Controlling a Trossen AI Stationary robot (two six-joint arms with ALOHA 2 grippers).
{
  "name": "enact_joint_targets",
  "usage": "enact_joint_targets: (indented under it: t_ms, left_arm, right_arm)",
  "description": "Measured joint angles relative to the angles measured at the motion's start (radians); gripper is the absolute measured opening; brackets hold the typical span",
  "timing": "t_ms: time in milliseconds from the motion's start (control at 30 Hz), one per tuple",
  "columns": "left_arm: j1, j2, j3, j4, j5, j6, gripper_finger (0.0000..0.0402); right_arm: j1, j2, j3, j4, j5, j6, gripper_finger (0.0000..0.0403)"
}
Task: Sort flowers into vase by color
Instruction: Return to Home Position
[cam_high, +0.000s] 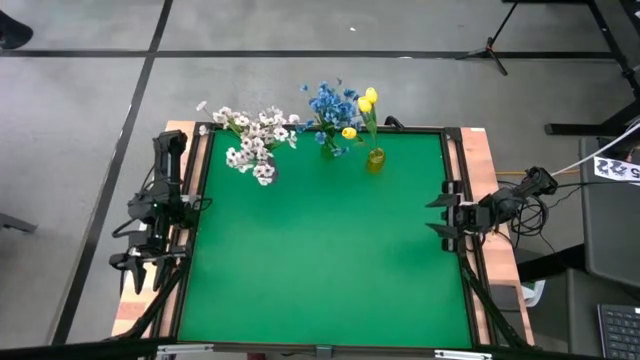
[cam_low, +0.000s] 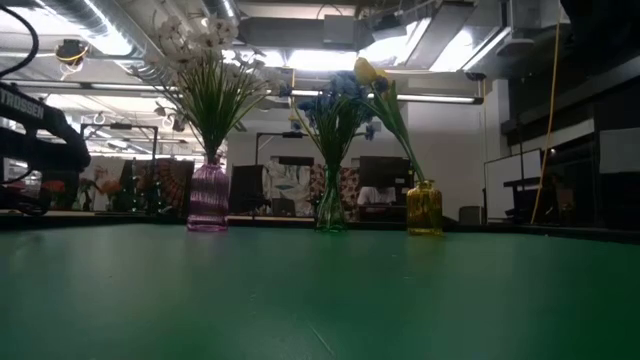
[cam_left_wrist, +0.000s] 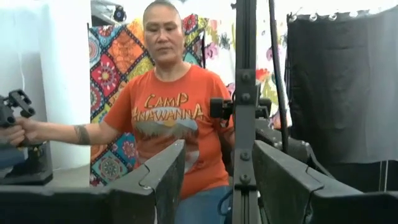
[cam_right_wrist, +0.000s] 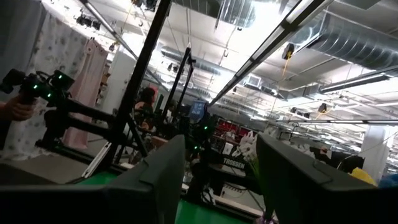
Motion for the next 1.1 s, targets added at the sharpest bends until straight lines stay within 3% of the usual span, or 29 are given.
enact_joint_targets:
  t_ms: [200, 400, 767, 1033, 1100]
  left_arm:
    - [0.008, -0.001, 0.001, -0.019, -0.015, 0.079, 0.0182]
    - [0.1, 0.0, 0.001, -0.081, -0.184, 0.158, 0.0182]
    - [0.412, 0.0, 0.001, -0.121, -0.214, 0.224, 0.0182]
    - [0.675, 0.0, 0.001, -0.156, -0.206, 0.182, 0.0182]
    - [0.741, -0.001, 0.001, -0.164, -0.203, 0.174, 0.0182]
  right_arm:
    - [0.0, 0.0, 0.0, -0.012, 0.015, 0.001, 0.0198]
    - [0.0, 0.0, 0.0, -0.072, 0.154, -0.026, 0.0198]
    - [-0.001, 0.0, -0.001, -0.167, 0.312, -0.031, 0.0198]
    - [-0.033, 0.0, -0.001, -0.142, 0.338, -0.105, 0.0198]
    - [-0.079, 0.0, -0.001, -0.121, 0.291, -0.138, 0.0198]
